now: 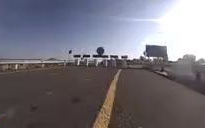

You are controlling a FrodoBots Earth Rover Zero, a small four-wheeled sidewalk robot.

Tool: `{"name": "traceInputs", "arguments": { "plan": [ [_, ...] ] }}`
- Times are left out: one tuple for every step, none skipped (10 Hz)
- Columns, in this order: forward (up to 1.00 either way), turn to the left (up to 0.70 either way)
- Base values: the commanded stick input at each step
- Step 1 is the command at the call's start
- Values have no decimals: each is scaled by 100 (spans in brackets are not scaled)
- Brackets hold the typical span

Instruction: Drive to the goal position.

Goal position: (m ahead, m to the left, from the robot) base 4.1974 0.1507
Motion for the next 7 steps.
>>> {"name": "traceInputs", "arguments": {
  "plan": [
    [70, 0],
    [70, 0],
    [70, 0],
    [70, 0],
    [70, 0],
    [70, 0],
    [70, 0]
  ]
}}
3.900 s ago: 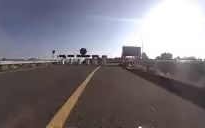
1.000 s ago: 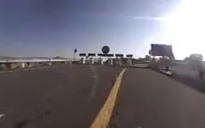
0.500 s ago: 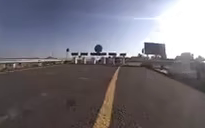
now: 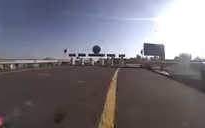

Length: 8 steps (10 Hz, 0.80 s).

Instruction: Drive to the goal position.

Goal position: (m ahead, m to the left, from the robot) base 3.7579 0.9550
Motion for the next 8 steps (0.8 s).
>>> {"name": "traceInputs", "arguments": {
  "plan": [
    [70, 0],
    [70, 0],
    [70, 0],
    [70, -28],
    [70, -32],
    [70, -35],
    [70, -35],
    [70, -9]
  ]
}}
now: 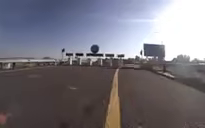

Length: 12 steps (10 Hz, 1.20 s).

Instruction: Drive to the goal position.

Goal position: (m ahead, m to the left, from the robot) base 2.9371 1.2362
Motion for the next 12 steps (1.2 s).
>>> {"name": "traceInputs", "arguments": {
  "plan": [
    [70, -5],
    [70, -1],
    [70, 0],
    [70, 0],
    [70, 0],
    [70, 0],
    [70, 0],
    [70, 0],
    [70, 0],
    [70, 0],
    [70, 0],
    [70, 0]
  ]
}}
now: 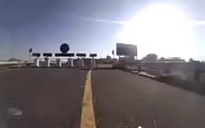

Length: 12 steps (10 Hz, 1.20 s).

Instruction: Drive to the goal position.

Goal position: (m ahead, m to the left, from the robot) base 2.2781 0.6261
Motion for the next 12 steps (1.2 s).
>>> {"name": "traceInputs", "arguments": {
  "plan": [
    [70, 0],
    [70, 0],
    [70, 0],
    [70, 0],
    [70, 0],
    [70, 0],
    [70, 0],
    [70, 0],
    [70, 0],
    [70, 0],
    [70, 0],
    [70, 0]
  ]
}}
